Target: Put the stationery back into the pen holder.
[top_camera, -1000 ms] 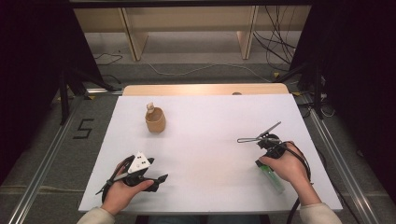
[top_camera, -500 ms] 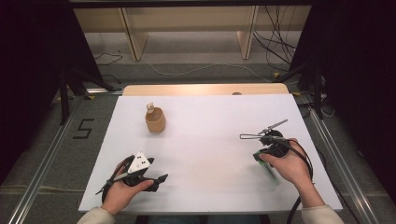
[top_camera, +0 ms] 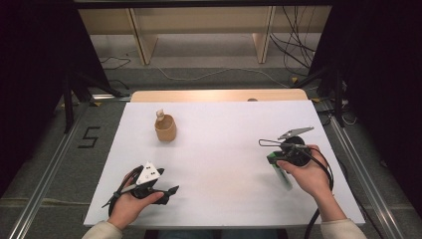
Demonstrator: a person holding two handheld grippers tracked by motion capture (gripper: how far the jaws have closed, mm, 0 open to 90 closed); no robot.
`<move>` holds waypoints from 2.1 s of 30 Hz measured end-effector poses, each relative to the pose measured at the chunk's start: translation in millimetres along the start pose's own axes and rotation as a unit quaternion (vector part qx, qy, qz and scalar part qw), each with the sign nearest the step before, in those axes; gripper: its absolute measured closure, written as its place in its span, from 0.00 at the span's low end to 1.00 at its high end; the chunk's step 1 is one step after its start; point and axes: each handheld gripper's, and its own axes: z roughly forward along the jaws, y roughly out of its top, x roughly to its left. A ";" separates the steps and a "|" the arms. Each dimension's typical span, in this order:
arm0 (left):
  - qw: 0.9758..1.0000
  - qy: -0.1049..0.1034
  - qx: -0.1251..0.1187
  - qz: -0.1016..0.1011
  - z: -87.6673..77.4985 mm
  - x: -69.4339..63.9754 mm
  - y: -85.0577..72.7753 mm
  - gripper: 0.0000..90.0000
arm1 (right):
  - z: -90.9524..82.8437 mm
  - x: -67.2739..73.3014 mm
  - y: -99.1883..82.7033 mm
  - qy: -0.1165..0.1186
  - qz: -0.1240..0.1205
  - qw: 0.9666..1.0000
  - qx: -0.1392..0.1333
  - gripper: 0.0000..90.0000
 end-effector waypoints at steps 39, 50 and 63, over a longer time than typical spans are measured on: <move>1.000 0.002 -0.001 0.003 0.6 -0.5 0.3 0.23 | 2.2 7.4 5.3 0.010 -0.002 0.983 -0.185 0.75; 1.000 0.004 -0.002 0.002 0.9 -0.8 0.4 0.22 | 4.4 11.5 16.8 0.018 -0.001 0.975 -0.219 0.75; 1.000 0.004 -0.004 0.001 1.2 -1.3 0.2 0.22 | 15.9 22.4 38.3 0.037 -0.014 0.970 -0.239 0.75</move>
